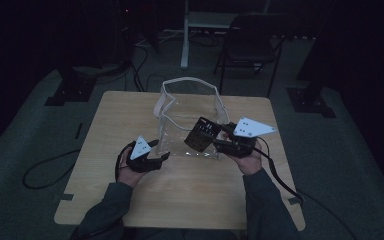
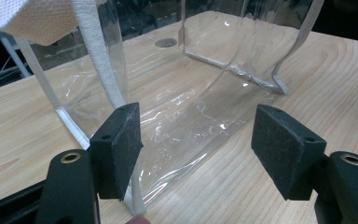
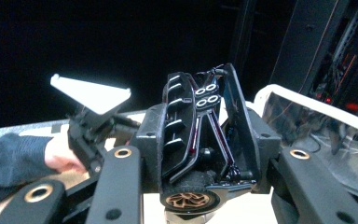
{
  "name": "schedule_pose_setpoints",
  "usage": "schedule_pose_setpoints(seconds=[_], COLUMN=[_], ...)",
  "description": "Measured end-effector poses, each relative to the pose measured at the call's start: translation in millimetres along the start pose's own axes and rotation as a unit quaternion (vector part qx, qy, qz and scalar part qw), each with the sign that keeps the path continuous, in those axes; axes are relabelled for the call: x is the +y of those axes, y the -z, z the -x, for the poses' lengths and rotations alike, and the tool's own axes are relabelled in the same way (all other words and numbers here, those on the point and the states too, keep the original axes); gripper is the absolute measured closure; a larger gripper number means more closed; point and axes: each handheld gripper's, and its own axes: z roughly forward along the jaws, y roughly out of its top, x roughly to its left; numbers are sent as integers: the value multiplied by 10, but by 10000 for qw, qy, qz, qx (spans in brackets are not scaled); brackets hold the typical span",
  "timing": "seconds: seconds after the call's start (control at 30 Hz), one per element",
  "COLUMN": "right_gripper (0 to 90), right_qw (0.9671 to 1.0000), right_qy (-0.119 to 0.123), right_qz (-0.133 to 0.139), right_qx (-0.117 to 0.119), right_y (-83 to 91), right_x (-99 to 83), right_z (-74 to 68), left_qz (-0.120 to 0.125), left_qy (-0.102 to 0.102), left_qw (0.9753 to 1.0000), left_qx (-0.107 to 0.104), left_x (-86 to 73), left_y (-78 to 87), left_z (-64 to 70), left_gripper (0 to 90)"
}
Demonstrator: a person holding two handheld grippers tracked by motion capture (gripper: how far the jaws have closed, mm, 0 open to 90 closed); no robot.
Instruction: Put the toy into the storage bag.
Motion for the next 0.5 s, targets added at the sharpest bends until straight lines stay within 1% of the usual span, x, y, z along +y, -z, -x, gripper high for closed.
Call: schedule_pose_setpoints(seconds=[0.17,0.23,0.5], right_gripper=[586,586,586], right_qw=[9999,9999,9996], right_qy=[71,59,135], right_qz=[93,144,192], right_qx=[-29,-22,-141], right_y=[30,43,66], right_x=[157,207,332], right_z=[112,154,281], left_qz=[-4,-12,9], left_qy=[-4,-12,7], left_qw=[10000,10000,10000], left_qx=[4,4,24], left_x=[0,-1,0], left_y=[0,0,5], left_z=[0,-1,-7], left_gripper=[334,334,334])
